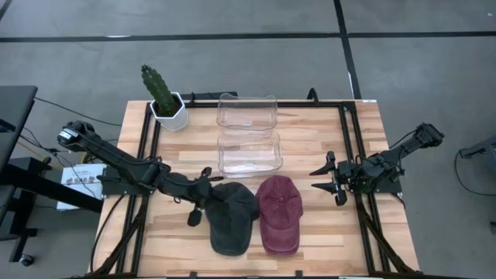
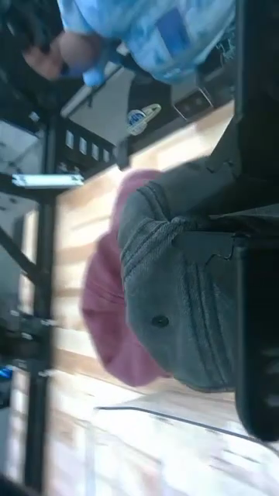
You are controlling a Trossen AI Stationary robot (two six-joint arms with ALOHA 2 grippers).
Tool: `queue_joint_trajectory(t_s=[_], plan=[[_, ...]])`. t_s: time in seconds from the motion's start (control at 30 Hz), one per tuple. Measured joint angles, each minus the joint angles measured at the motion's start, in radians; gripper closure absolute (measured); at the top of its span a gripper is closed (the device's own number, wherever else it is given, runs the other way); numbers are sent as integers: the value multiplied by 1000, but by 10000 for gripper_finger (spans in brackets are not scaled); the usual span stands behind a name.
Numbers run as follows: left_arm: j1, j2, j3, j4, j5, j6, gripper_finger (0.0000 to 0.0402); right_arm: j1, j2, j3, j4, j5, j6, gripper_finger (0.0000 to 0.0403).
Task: Pick & Place hat
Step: Put the top black cap into the bottom transparent bin
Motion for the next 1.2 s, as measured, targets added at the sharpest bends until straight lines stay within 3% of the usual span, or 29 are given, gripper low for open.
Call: queue_joint_trajectory(t_s=[0.57,1.0,1.2], plan=[[-26,-108,0,86,0,155,378,0,0,0,0,0,0,228],[-9,-114,0,296,1,398,378,-2,0,0,104,31,1,228],[36,-114,-1,345,1,432,378,-2,0,0,147,31,27,228]])
